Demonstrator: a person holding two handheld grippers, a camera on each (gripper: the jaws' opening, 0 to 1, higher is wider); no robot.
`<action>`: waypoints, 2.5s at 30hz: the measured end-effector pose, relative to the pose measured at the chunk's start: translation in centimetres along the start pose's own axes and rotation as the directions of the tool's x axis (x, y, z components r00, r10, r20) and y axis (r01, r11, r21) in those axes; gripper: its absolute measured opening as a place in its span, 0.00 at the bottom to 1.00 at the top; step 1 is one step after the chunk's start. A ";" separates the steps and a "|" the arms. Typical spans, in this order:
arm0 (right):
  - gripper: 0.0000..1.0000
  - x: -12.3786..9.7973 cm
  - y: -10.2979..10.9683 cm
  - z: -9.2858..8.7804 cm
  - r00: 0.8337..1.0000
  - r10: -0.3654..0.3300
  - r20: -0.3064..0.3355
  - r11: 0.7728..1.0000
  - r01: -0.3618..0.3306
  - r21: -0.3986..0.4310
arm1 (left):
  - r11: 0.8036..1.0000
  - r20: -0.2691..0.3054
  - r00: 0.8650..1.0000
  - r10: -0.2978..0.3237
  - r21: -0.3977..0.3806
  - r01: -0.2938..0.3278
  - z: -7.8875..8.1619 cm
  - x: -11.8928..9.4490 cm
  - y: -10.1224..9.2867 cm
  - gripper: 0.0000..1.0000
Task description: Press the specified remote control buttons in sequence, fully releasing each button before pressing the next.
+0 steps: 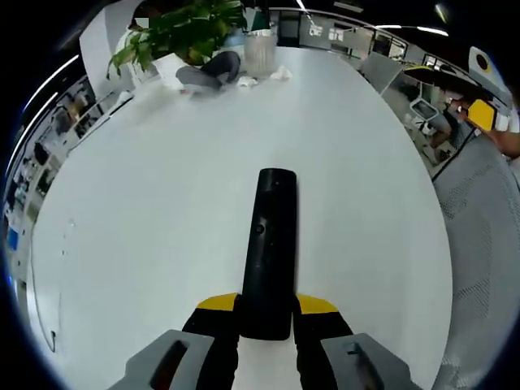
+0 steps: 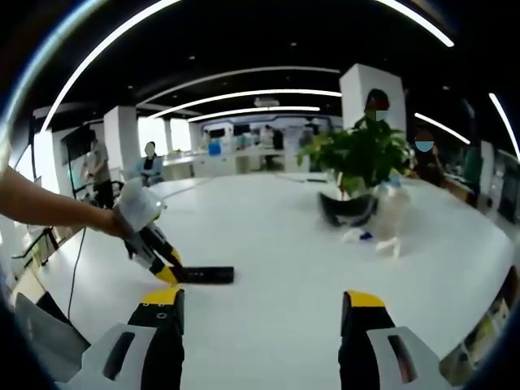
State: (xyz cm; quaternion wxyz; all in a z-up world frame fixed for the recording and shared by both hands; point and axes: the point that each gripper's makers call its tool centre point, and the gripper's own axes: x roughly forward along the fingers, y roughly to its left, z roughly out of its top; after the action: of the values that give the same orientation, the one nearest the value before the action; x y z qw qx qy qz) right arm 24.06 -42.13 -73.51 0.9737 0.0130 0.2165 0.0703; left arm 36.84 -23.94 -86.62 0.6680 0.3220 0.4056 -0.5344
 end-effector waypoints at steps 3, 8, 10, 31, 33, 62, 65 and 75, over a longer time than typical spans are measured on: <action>0.77 0.0 0.0 0.0 1.000 -0.001 0.000 1.000 0.001 0.001 | 1.000 -0.005 1.000 -0.002 0.002 0.002 0.0 0.1 0.2 0.25; 0.77 0.0 0.0 0.0 1.000 0.002 0.000 1.000 -0.002 0.003 | 1.000 -0.013 1.000 -0.004 0.003 0.004 0.1 0.1 0.6 0.25; 0.77 0.0 0.1 0.0 1.000 0.004 0.001 1.000 -0.004 0.003 | 1.000 -0.013 1.000 -0.004 0.004 0.004 0.1 0.1 0.8 0.25; 0.77 0.0 0.1 -0.1 1.000 0.006 -0.003 1.000 -0.006 0.002 | 1.000 -0.036 0.999 -0.016 0.020 0.016 0.6 0.3 2.4 0.24; 0.77 0.0 0.2 -0.1 1.000 0.006 -0.004 1.000 -0.006 0.003 | 0.999 -0.040 0.999 -0.020 0.024 0.021 0.6 0.4 2.6 0.24; 0.74 0.3 0.3 -0.7 0.999 0.007 -0.045 1.000 -0.008 -0.017 | 0.996 -0.091 0.995 -0.041 0.075 0.048 2.0 1.1 6.9 0.24; 0.74 0.4 0.5 -0.9 0.998 0.011 -0.054 1.000 -0.013 -0.021 | 0.994 -0.108 0.993 -0.044 0.096 0.055 2.2 1.2 7.2 0.24; 0.73 0.5 0.4 -1.1 0.998 0.008 -0.069 1.000 -0.010 -0.029 | 0.993 -0.121 0.991 -0.051 0.095 0.062 2.7 1.5 9.0 0.24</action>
State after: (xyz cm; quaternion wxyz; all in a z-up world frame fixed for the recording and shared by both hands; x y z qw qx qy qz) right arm 23.99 -41.64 -74.73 0.9653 -0.0029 0.2490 0.0781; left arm 46.31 -24.96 -86.74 0.6106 0.3741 0.4264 -0.5526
